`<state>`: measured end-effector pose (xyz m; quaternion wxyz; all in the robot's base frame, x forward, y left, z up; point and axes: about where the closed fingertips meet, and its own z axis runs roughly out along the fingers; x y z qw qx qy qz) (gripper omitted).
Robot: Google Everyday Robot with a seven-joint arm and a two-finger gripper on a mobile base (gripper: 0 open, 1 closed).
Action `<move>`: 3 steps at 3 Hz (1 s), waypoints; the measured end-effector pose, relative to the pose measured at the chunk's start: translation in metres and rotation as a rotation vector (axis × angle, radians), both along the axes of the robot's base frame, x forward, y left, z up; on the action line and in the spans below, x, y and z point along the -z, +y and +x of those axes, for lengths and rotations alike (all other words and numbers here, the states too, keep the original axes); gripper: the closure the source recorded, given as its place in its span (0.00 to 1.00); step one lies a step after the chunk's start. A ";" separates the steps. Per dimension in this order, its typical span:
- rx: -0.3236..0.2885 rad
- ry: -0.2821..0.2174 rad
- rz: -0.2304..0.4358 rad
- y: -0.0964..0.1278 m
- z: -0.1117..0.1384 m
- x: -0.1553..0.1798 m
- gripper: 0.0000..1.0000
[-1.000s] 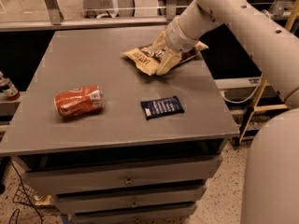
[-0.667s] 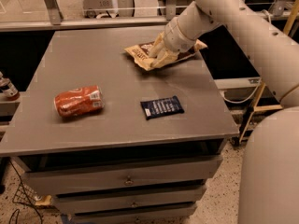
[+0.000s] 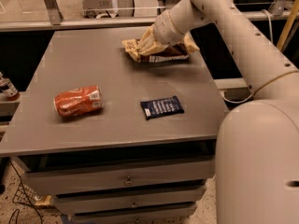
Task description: Move brown chip bag near coke can
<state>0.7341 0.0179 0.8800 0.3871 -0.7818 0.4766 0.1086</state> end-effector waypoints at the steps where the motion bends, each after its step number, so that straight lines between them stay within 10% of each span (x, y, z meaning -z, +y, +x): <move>1: -0.056 -0.114 -0.125 0.032 0.016 -0.032 1.00; 3: -0.088 -0.132 -0.146 0.045 0.014 -0.034 1.00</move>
Offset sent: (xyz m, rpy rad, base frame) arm 0.0114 0.0229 0.0291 -0.1033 -0.0970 0.0460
